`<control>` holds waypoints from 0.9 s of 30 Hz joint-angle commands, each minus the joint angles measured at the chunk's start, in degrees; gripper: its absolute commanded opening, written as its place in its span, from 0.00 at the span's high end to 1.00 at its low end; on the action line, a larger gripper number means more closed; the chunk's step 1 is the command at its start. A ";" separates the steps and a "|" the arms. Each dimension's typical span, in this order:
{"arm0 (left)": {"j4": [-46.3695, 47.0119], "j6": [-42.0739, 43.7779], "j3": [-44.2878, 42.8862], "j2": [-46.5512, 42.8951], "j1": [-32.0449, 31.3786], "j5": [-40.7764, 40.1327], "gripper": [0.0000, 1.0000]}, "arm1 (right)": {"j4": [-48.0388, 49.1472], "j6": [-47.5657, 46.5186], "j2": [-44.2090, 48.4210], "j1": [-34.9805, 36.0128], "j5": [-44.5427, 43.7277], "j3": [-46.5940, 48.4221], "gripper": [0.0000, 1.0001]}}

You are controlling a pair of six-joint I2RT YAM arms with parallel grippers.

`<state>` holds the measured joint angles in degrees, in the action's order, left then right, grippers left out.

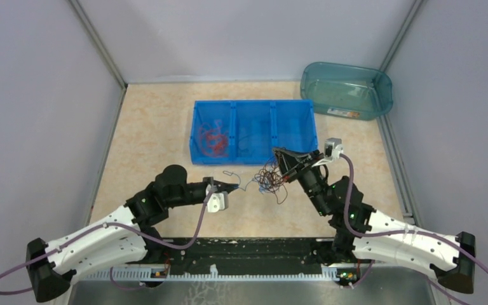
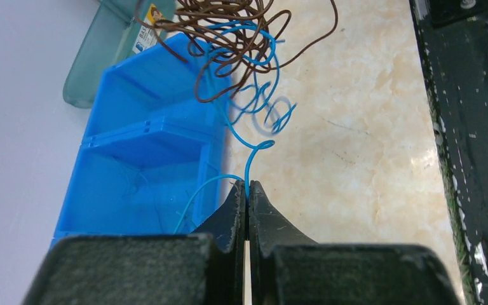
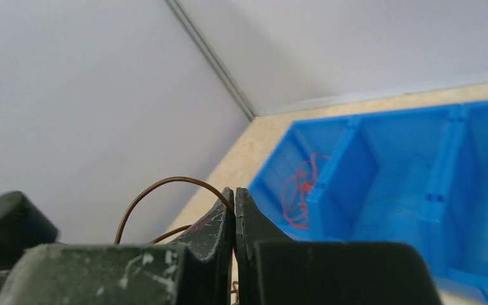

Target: Untangle the cables

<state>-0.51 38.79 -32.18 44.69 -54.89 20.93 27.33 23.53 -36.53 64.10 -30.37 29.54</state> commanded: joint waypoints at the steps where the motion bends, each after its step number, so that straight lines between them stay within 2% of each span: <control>1: -9.81 9.38 -3.66 -3.70 -0.13 3.32 1.00 | -11.34 -0.09 3.03 0.08 -7.74 -3.09 1.00; 7: -8.92 20.03 -6.50 -7.11 -0.13 5.84 1.00 | -22.72 8.05 4.45 -0.29 -8.25 -8.47 1.00; 9: -7.08 23.85 -8.48 -6.96 -0.13 5.71 1.00 | -23.33 9.33 4.61 -0.29 -7.21 -10.50 1.00; 14: -0.66 25.88 -16.25 -2.24 -0.17 3.42 1.00 | -21.16 9.81 2.84 -0.29 -5.08 -13.82 1.00; 19: 3.23 22.59 -25.11 3.26 -0.17 2.72 1.00 | -18.69 6.08 -0.51 -0.29 3.80 -12.70 0.62; 21: 2.97 21.89 -27.92 4.92 -0.15 3.11 1.00 | -20.68 3.68 -0.65 -0.29 6.31 -10.56 0.56; 23: 4.05 21.05 -29.75 6.31 -0.13 3.41 1.00 | -22.04 2.04 0.55 -0.29 7.13 -8.99 0.58; 27: 5.35 16.77 -32.98 9.84 -0.15 1.65 1.00 | -21.97 1.78 4.07 -0.37 6.48 -8.01 0.71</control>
<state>2.00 59.66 -61.63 51.72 -54.89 23.73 3.33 27.49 -35.99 63.94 -25.65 17.10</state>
